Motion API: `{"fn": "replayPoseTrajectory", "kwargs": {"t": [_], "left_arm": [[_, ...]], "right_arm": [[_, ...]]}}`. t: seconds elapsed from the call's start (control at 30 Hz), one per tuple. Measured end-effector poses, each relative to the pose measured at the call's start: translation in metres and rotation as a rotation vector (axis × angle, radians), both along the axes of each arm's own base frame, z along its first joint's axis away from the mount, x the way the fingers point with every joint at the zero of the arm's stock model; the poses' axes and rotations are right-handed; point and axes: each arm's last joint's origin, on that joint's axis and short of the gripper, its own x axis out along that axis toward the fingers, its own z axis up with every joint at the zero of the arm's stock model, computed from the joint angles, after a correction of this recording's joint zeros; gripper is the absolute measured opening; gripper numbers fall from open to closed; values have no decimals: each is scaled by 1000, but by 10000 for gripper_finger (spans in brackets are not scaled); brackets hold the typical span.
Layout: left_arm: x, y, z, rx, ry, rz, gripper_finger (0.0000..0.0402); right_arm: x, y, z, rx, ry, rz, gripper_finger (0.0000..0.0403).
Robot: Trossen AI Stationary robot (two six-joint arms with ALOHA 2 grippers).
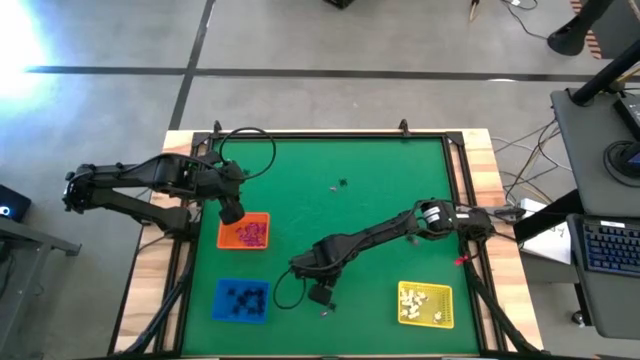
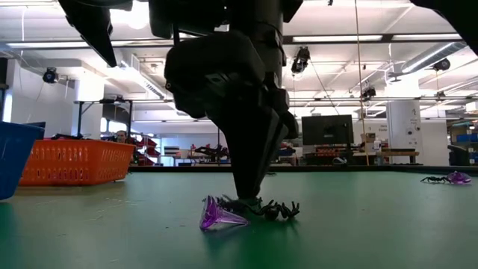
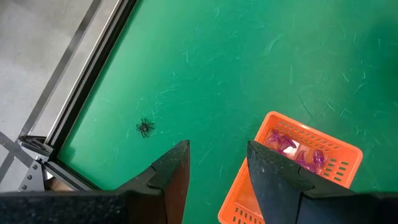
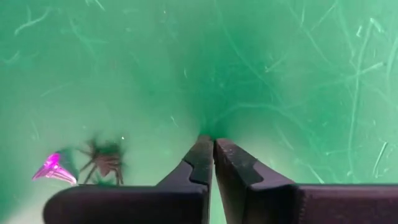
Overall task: Sort Halloween decoration
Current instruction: Put the black spider toy into the blue bin
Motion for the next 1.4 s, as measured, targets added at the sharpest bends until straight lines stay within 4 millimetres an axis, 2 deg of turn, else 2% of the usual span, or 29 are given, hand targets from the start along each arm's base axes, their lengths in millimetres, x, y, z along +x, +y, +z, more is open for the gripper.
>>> {"fn": "replayPoseTrajectory", "kwargs": {"t": [0.27, 0.4, 0.53, 0.63, 0.9, 1.17, 1.4], "left_arm": [[0, 0, 0, 0, 0, 0, 142], [0, 0, 0, 0, 0, 0, 142], [0, 0, 0, 0, 0, 0, 142], [0, 0, 0, 2, 3, -6, 142], [0, 0, 0, 10, 12, -26, 142], [0, -1, 0, -24, 10, -37, 142], [0, -2, -1, -47, 9, -47, 142]], "right_arm": [[0, 3, 18, -27, -19, -1, 9], [3, 8, 43, 4, -83, 4, 10], [5, 16, 60, 52, -117, 7, 25], [3, 25, 65, 64, -125, 2, 42], [-7, 59, 60, 115, -86, 37, 99], [-1, 62, 46, 93, -104, 40, 164], [1, 65, 34, 54, -113, 45, 178]]}}
